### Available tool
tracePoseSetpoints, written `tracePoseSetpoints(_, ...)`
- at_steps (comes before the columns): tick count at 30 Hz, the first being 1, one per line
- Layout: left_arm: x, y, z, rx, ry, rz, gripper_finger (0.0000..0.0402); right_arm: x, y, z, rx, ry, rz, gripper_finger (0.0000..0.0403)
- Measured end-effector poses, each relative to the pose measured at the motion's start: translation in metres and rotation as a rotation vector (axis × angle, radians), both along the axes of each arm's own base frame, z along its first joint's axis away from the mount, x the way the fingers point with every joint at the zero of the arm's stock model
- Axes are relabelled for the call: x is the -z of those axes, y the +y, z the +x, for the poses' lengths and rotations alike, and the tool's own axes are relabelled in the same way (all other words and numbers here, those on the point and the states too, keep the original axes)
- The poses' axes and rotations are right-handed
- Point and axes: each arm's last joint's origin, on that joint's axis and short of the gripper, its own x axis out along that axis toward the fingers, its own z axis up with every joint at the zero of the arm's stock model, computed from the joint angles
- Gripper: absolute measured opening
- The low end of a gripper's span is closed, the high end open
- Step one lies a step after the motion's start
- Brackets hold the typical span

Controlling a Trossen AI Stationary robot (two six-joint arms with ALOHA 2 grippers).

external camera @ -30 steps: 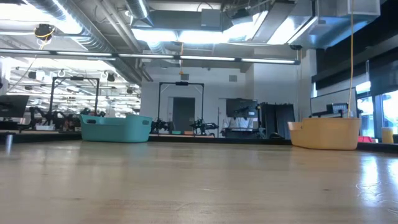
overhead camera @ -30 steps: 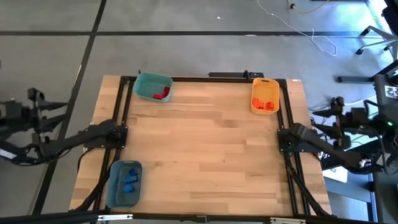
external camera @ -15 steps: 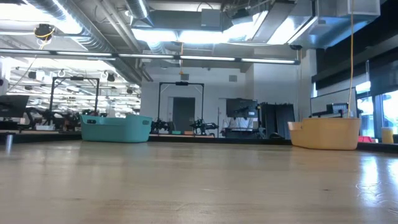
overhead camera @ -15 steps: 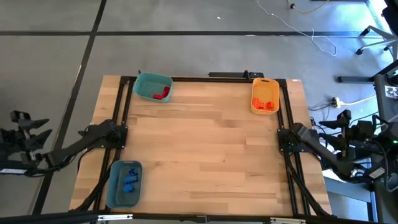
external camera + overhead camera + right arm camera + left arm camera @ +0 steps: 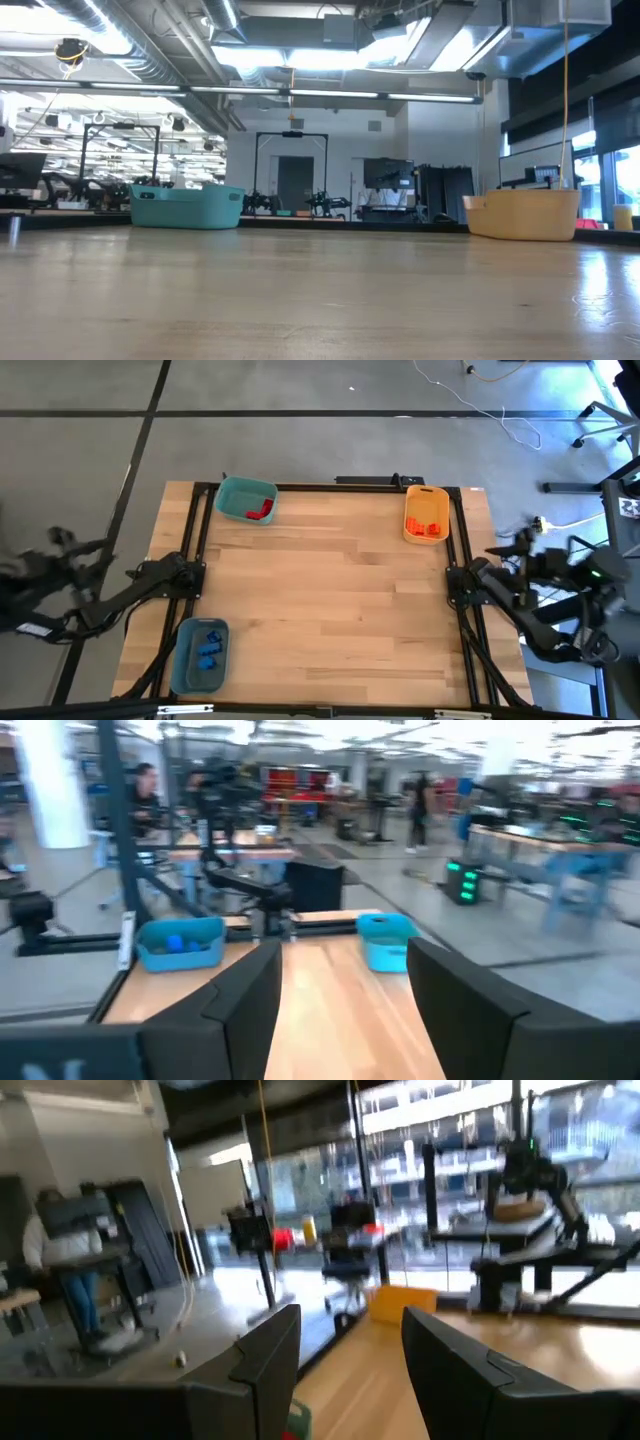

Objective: Sort & place blocks by color
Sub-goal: Return to Home Position

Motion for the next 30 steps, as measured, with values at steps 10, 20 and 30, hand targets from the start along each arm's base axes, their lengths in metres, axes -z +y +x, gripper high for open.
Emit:
tracePoseSetpoints(10, 0.011, 0.080, 0.095, 0.080, 0.045, 0.058, 0.0169, 0.054, -0.085, 0.068, -0.216, -0.092, 0.049, 0.0218)
tracePoseSetpoints(20, 0.068, 0.139, 0.169, 0.047, 0.027, 0.077, 0.0169, 0.121, -0.125, 0.092, -0.137, -0.109, 0.193, 0.0218)
tracePoseSetpoints(30, 0.145, 0.172, 0.209, 0.025, 0.013, -0.028, 0.0169, 0.145, -0.133, 0.099, -0.087, -0.090, 0.165, 0.0218)
